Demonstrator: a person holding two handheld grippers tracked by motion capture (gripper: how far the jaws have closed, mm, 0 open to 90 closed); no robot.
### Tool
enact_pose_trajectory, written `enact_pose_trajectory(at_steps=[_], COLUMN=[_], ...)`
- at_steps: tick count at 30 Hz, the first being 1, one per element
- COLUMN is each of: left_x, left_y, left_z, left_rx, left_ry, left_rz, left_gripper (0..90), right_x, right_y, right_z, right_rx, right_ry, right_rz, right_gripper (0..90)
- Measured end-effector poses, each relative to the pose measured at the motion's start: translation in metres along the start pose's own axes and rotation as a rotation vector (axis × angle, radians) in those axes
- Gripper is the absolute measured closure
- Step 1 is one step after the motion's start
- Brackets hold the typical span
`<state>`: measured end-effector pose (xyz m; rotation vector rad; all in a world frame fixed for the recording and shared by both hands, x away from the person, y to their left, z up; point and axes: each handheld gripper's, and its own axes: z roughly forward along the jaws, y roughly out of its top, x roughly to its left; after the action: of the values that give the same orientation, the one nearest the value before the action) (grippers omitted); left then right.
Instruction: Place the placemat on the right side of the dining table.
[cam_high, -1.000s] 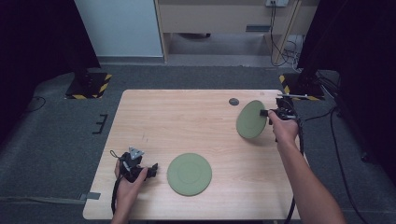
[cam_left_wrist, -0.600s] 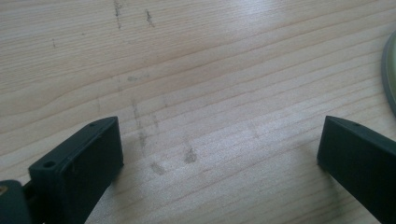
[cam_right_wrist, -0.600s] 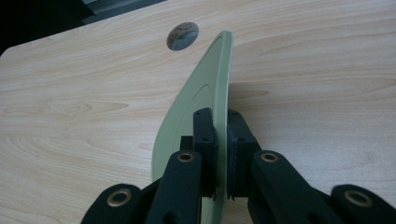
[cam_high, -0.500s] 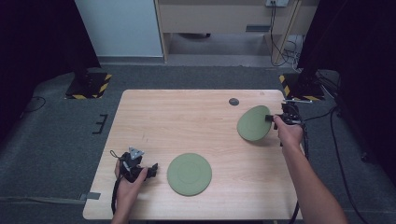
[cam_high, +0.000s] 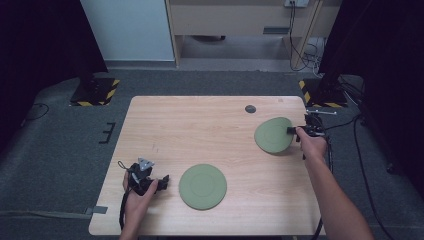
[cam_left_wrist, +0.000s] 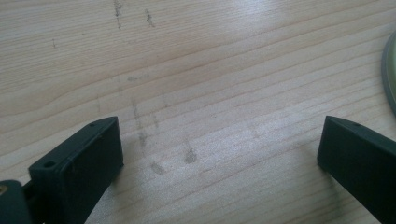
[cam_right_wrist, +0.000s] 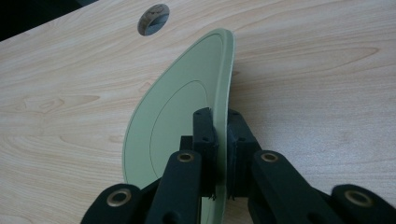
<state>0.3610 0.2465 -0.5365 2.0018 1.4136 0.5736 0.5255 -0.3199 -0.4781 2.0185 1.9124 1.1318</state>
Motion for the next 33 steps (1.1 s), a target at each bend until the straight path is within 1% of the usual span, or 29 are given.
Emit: enact_pose_trajectory(at_steps=[9, 14, 20, 21, 26, 33], left_x=[0.0, 0.0, 0.0, 0.0, 0.0, 0.0], left_y=[0.0, 0.0, 0.0, 0.0, 0.0, 0.0], left_z=[0.0, 0.0, 0.0, 0.0, 0.0, 0.0], left_rx=[0.0, 0.0, 0.0, 0.0, 0.0, 0.0], left_ry=[0.0, 0.0, 0.0, 0.0, 0.0, 0.0], left_rz=[0.0, 0.0, 0.0, 0.0, 0.0, 0.0], left_gripper=[0.0, 0.0, 0.0, 0.0, 0.0, 0.0], right_x=[-0.005, -0.008, -0.016, -0.017, -0.022, -0.03], right_y=[-0.001, -0.004, -0.01, -0.011, -0.012, -0.015], right_z=[0.003, 0.003, 0.001, 0.001, -0.001, -0.001], right_rx=[0.014, 0.017, 0.025, 0.025, 0.029, 0.029], right_ry=[0.0, -0.006, -0.016, -0.013, -0.021, -0.027], right_rz=[0.007, 0.004, 0.012, 0.019, 0.018, 0.038], right_gripper=[85.4, 85.2, 85.0, 84.9, 84.7, 83.9])
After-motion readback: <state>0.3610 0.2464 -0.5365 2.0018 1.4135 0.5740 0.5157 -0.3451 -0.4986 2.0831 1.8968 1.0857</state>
